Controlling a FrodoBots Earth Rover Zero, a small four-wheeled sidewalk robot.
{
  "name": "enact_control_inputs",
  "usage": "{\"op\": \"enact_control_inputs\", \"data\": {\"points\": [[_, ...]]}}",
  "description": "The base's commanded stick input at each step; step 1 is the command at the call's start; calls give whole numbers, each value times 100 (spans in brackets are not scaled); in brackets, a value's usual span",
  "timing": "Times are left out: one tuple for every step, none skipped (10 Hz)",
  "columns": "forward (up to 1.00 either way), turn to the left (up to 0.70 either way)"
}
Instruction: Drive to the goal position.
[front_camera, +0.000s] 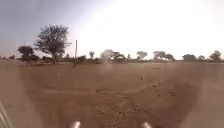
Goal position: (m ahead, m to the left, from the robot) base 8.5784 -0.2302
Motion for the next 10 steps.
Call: {"op": "enact_control_inputs", "data": {"points": [[70,-35],[70,-26],[70,-3],[70,-1],[70,0],[70,0],[70,0],[70,0],[70,0],[70,0]]}}
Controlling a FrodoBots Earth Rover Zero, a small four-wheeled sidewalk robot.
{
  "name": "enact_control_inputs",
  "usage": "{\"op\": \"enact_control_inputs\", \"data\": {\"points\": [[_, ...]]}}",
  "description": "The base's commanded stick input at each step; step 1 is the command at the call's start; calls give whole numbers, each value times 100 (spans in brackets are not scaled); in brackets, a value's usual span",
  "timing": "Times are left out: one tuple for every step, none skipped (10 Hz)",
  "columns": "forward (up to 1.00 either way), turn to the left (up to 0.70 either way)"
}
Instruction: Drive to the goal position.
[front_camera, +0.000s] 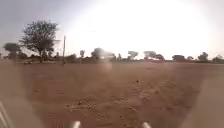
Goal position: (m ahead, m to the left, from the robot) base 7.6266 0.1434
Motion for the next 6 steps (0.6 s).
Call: {"op": "enact_control_inputs", "data": {"points": [[70,0],[70,0],[70,0],[70,0],[70,0],[70,0]]}}
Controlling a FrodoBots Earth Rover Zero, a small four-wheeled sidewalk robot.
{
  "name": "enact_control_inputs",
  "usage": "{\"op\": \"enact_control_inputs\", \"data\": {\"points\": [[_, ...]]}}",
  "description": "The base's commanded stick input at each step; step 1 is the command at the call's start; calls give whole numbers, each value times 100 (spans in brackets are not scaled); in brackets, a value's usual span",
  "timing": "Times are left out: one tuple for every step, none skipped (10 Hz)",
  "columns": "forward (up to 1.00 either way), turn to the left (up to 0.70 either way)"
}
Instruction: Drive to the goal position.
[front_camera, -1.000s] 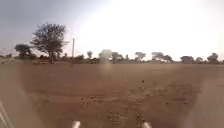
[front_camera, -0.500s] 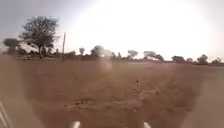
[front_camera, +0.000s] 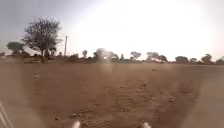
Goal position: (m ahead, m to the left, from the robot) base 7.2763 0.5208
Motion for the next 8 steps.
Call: {"op": "enact_control_inputs", "data": {"points": [[70,0],[70,0],[70,-18],[70,-35],[70,-31],[70,-15],[70,0],[70,0]]}}
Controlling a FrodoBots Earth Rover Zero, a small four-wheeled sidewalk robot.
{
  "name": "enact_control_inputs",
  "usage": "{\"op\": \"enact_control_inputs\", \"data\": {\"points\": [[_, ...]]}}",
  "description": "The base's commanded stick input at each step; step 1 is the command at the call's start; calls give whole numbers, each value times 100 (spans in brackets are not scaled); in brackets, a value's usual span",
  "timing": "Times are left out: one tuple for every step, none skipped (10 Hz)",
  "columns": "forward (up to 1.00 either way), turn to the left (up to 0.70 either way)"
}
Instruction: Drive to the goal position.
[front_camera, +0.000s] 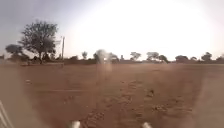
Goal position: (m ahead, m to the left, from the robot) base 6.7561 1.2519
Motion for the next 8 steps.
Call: {"op": "enact_control_inputs", "data": {"points": [[70,0],[70,0],[70,0],[70,0],[70,0],[70,0],[70,0],[70,0]]}}
